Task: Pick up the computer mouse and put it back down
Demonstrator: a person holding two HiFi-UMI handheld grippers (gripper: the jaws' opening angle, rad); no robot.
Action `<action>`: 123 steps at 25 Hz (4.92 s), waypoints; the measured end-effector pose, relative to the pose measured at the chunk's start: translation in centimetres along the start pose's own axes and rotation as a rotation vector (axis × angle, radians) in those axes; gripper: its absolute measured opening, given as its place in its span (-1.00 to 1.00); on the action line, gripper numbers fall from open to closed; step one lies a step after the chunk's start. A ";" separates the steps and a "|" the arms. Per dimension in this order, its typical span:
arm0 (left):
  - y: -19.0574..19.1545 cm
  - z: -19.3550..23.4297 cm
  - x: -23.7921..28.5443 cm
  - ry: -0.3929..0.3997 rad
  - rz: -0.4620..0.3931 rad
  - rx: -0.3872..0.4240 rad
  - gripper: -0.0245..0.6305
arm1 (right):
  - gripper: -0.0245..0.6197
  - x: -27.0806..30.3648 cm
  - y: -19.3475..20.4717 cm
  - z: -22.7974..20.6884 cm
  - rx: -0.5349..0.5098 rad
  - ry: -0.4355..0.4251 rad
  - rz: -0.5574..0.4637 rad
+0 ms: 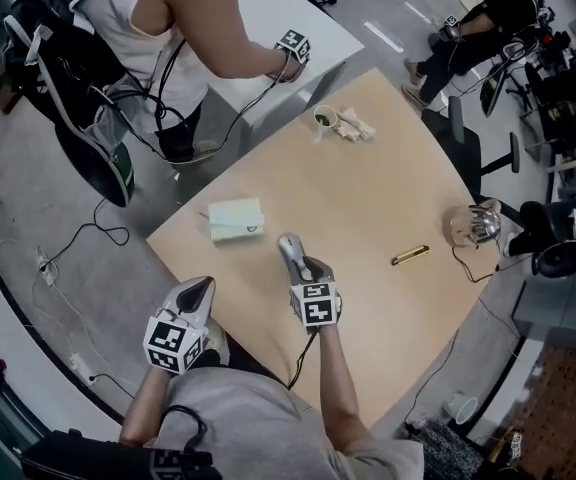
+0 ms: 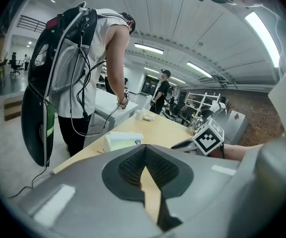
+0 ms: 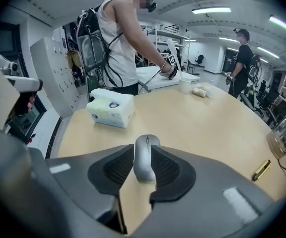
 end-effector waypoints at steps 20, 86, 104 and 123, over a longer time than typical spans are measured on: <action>1.3 1.2 0.6 -0.046 0.030 -0.035 -0.86 | 0.04 6.4 1.9 -1.4 0.014 -0.020 0.150; -1.0 -2.3 -0.5 0.045 -0.078 0.069 -0.86 | -0.01 -4.3 -0.4 0.4 0.146 0.057 -0.181; -1.7 -6.5 0.0 0.168 -0.110 0.154 -0.86 | -0.01 -13.1 2.6 2.9 0.231 0.148 -0.343; -1.7 -8.7 -0.6 0.222 -0.117 0.224 -0.86 | -0.01 -16.1 3.3 3.8 0.251 0.176 -0.389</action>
Point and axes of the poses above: the fingertips, and each gripper's own axes: x forward along the fingers, z to its left, y out of its underside, the point moved 1 cm from there along -x, backward along the fingers, and after that the axes turned 6 degrees about -y, right-handed, at the moved point
